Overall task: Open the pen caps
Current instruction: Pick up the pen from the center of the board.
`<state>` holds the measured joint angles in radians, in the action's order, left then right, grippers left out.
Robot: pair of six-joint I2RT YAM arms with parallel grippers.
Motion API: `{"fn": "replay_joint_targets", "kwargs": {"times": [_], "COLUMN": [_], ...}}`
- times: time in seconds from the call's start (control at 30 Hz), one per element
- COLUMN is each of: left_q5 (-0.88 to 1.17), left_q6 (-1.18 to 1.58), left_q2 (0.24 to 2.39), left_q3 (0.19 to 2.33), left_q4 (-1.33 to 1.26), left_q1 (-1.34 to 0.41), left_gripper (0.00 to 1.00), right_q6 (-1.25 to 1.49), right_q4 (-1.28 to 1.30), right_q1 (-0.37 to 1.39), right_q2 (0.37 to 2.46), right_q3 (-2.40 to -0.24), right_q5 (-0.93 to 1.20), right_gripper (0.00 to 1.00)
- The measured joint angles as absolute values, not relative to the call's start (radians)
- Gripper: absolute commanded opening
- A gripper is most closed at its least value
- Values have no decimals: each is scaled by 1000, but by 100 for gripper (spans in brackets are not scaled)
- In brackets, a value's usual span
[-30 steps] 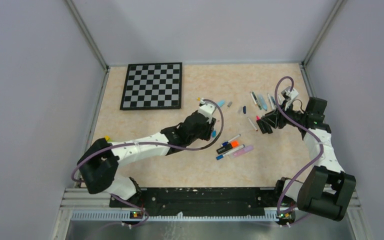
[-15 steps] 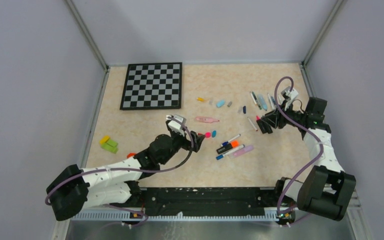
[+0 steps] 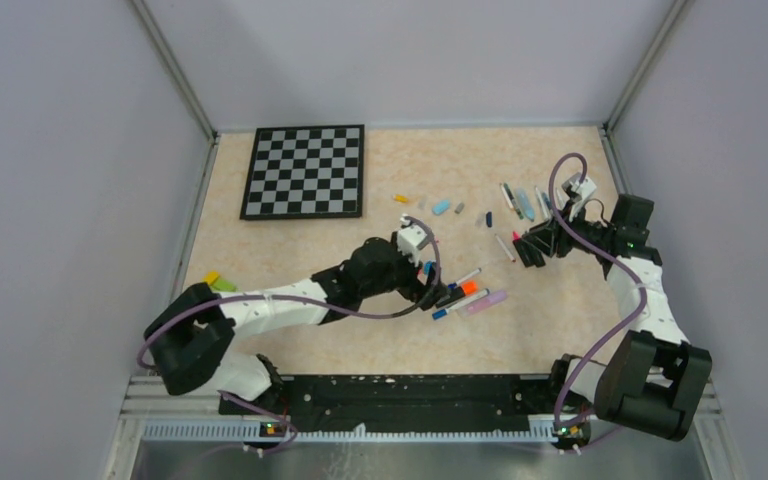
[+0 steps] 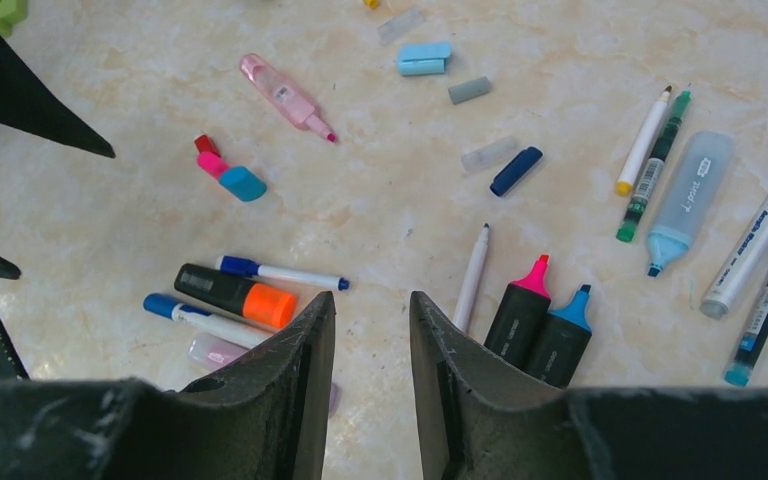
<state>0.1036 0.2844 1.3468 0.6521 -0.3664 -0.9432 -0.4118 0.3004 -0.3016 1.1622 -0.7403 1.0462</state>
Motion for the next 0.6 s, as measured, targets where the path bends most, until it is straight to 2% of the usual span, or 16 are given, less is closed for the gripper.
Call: {"fn": "replay_joint_targets", "kwargs": {"times": [0.2,0.37,0.6], "left_q5": [115,101,89], "left_q6": [250,205,151], "left_q2": [1592,1731,1848], "left_q3": [938,1071,1186], "left_q4": [-89,76,213], "left_q1": [-956,-991,-1023], "left_gripper": [80,64,54], "right_q6": [-416,-419,-419], "right_q4": [303,303,304], "right_q1": [-302,-302,-302], "right_q2": [1167,1167,1167], "right_q3": [-740,-740,-740], "right_q5": [1049,1049,1049], "right_gripper": [33,33,33]}}
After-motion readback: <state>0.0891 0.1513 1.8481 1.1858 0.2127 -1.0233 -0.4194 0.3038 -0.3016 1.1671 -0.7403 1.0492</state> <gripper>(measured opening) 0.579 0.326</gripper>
